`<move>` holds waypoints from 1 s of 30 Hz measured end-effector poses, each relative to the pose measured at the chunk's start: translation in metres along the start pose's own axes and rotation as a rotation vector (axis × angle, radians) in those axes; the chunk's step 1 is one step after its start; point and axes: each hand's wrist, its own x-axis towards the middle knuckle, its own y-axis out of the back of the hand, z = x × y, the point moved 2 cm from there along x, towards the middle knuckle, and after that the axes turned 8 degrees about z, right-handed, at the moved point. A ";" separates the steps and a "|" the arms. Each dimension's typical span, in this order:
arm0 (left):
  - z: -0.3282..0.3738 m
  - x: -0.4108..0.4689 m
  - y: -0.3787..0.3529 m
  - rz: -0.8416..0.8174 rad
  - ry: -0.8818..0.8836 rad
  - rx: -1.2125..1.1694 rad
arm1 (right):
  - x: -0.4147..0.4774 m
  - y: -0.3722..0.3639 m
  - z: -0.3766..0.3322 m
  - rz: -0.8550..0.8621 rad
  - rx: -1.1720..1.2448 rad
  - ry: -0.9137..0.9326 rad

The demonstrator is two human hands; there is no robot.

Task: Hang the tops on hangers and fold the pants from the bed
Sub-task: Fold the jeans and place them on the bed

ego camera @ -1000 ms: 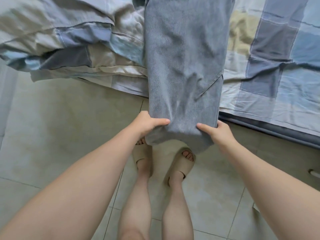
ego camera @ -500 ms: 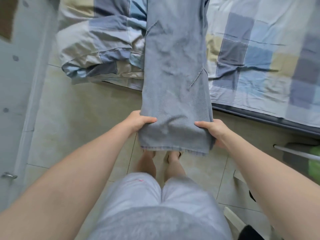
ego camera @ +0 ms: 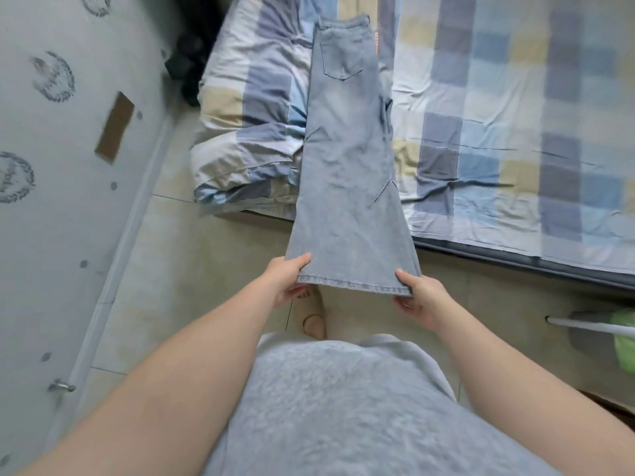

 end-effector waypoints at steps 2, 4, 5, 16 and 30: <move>-0.006 -0.009 0.005 0.016 -0.024 -0.024 | -0.009 0.001 0.004 -0.014 0.018 0.009; -0.020 -0.021 0.011 0.027 -0.030 -0.042 | -0.019 0.005 0.011 -0.035 0.023 0.026; -0.028 -0.026 0.013 0.030 -0.037 -0.050 | -0.023 0.007 0.015 -0.041 0.019 0.037; -0.183 -0.086 0.030 0.107 0.030 0.087 | -0.063 0.075 0.151 -0.094 -0.101 -0.024; -0.196 -0.113 0.023 0.064 0.160 0.137 | -0.075 0.103 0.154 -0.158 -0.163 -0.055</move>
